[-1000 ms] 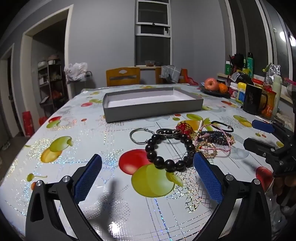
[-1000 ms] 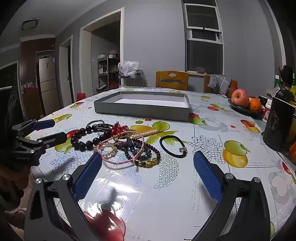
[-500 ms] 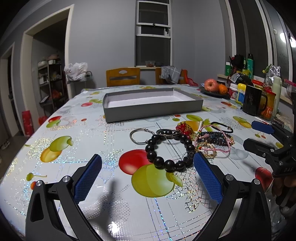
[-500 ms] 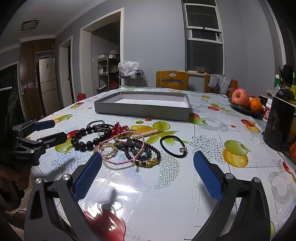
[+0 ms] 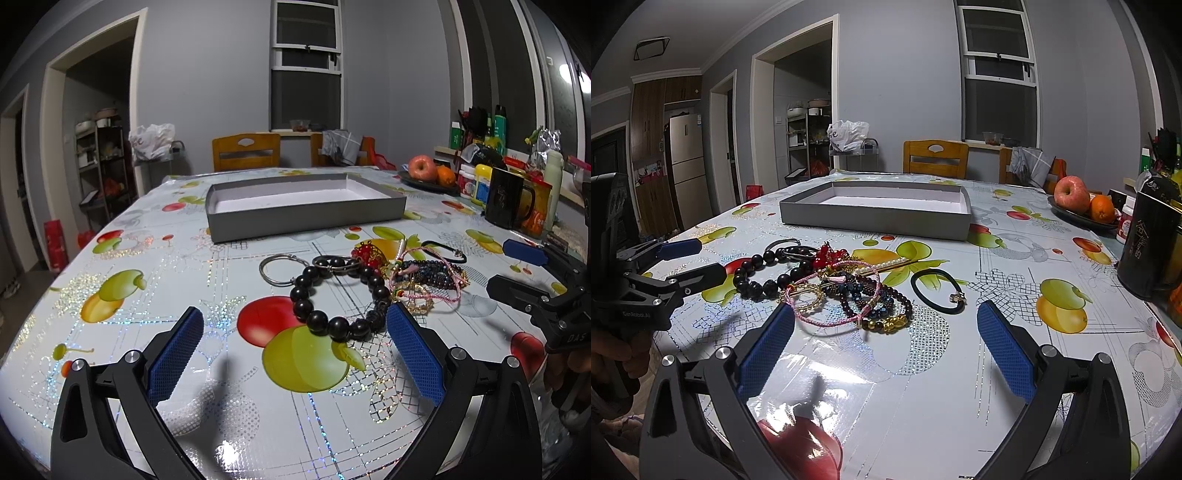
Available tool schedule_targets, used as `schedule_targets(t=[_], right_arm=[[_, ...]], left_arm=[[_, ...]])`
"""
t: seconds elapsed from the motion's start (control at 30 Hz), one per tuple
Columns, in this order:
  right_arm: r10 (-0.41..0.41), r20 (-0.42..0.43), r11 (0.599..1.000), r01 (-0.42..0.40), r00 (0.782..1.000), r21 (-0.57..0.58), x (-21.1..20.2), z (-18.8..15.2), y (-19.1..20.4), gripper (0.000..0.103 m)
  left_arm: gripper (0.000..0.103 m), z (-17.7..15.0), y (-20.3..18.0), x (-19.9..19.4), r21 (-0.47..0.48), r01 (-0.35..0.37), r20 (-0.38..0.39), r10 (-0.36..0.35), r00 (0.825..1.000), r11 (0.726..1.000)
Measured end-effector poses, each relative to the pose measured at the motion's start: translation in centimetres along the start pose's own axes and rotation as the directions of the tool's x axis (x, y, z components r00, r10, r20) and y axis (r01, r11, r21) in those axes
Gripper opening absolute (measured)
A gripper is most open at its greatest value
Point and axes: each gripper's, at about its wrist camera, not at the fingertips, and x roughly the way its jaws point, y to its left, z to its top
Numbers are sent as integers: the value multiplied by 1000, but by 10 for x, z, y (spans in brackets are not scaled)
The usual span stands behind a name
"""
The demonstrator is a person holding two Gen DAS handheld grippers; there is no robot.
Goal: Organize jewelry
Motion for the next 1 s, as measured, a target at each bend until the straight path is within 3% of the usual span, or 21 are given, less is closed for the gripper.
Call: schedule_targets(t=[1.0], right_arm=[[12, -16, 1000, -12, 1000, 11, 5, -1, 3, 98]], left_arm=[[99, -3, 5, 4, -7, 2, -38, -2, 999, 1000]])
